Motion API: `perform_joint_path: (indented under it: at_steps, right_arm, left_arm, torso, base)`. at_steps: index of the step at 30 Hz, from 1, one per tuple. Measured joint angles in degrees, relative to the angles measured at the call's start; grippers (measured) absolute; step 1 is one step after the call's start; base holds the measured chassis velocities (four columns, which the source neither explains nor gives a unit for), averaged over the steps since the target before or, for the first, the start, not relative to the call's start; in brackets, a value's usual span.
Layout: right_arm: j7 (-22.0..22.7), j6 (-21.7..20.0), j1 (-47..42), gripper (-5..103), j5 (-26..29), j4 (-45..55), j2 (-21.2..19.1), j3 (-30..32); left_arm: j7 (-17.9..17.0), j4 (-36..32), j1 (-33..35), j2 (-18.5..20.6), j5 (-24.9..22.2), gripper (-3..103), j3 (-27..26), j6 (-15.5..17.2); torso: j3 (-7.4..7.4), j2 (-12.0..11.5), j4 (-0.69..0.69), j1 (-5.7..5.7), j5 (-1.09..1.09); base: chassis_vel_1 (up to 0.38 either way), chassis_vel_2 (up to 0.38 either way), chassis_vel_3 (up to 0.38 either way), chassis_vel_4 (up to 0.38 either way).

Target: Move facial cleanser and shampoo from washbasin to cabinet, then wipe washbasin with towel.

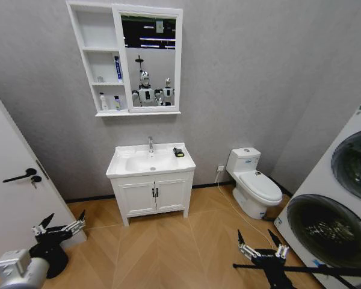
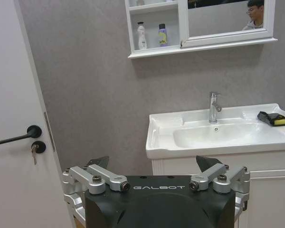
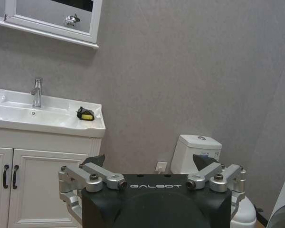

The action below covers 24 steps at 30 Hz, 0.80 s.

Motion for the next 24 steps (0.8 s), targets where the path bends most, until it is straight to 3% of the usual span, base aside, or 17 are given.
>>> perform_joint_path:
  at_steps: [24]
  right_arm:
    - [0.0, 0.0, -0.01, 100, 0.0, 0.0, 0.0, 0.0]
  left_arm:
    - [0.0, 0.0, 0.0, 0.0, 0.0, 100, 0.0, 0.0]
  torso:
    - [0.0, 0.0, 0.0, 0.0, 0.0]
  base:
    - [0.0, 0.0, 0.0, 0.0]
